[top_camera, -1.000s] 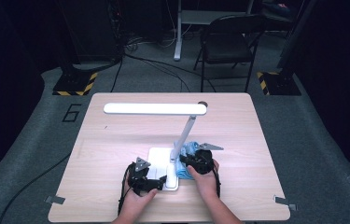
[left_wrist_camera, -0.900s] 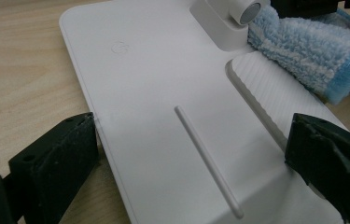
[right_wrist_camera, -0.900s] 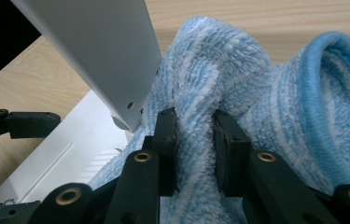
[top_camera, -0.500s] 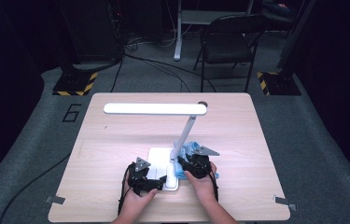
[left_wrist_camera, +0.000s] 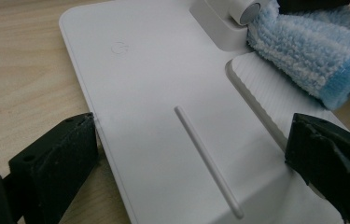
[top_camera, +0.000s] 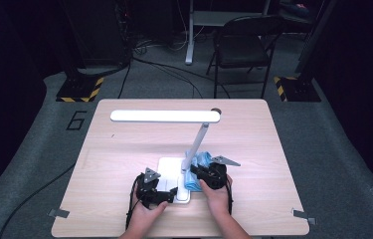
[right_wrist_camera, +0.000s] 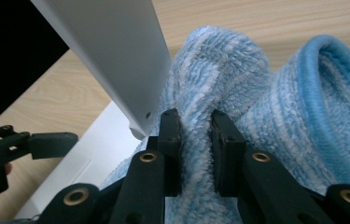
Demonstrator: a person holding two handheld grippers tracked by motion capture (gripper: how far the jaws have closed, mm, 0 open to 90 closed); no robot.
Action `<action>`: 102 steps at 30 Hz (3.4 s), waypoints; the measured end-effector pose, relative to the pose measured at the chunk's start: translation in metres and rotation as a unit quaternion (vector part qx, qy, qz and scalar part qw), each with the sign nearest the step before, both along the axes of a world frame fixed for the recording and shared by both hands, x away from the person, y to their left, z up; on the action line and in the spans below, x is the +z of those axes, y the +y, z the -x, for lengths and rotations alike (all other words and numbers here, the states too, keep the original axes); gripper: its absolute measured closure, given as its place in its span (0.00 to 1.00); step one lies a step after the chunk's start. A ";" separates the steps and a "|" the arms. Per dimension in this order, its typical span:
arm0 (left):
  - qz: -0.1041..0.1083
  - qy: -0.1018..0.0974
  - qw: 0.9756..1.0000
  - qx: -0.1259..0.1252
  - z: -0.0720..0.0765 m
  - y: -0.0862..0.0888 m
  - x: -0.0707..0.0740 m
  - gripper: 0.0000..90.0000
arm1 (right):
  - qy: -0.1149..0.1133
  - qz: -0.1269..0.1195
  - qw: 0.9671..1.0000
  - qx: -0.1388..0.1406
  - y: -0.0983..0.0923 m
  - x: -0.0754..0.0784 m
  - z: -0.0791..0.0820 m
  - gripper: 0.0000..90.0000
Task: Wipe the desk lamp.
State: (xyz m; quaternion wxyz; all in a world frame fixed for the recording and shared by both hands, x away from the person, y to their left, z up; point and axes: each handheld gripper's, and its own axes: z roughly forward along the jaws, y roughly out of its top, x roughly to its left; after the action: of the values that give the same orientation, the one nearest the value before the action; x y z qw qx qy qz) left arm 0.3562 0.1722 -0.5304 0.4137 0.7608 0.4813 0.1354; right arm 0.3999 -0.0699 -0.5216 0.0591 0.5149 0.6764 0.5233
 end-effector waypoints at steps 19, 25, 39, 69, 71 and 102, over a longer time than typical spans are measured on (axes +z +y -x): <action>-0.005 -0.002 1.000 -0.003 0.000 0.001 0.000 0.03 | -0.047 -0.041 0.998 0.010 -0.018 0.030 0.002 0.85; -0.005 -0.002 1.000 -0.004 0.000 0.001 0.000 0.03 | -0.065 -0.043 0.997 0.016 -0.023 0.048 0.005 0.85; -0.005 0.000 1.000 -0.004 0.000 0.001 0.000 0.03 | -0.097 -0.043 0.994 0.018 -0.035 0.097 0.008 0.85; 0.000 -0.002 1.000 0.003 0.000 0.000 0.000 0.03 | -0.158 -0.103 0.982 0.013 -0.062 0.184 0.018 0.84; 0.000 -0.002 1.000 0.003 0.000 0.000 0.000 0.03 | -0.157 -0.105 0.982 0.015 -0.062 0.182 0.018 0.84; -0.005 -0.001 1.000 0.003 0.000 0.001 0.000 0.03 | -0.091 -0.031 0.995 0.040 -0.031 0.098 0.006 0.84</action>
State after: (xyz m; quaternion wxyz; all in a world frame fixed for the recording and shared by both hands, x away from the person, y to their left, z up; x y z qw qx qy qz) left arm 0.3567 0.1732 -0.5303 0.4099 0.7613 0.4827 0.1394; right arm 0.3942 -0.1012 -0.4233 0.0837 0.4397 0.6718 0.5902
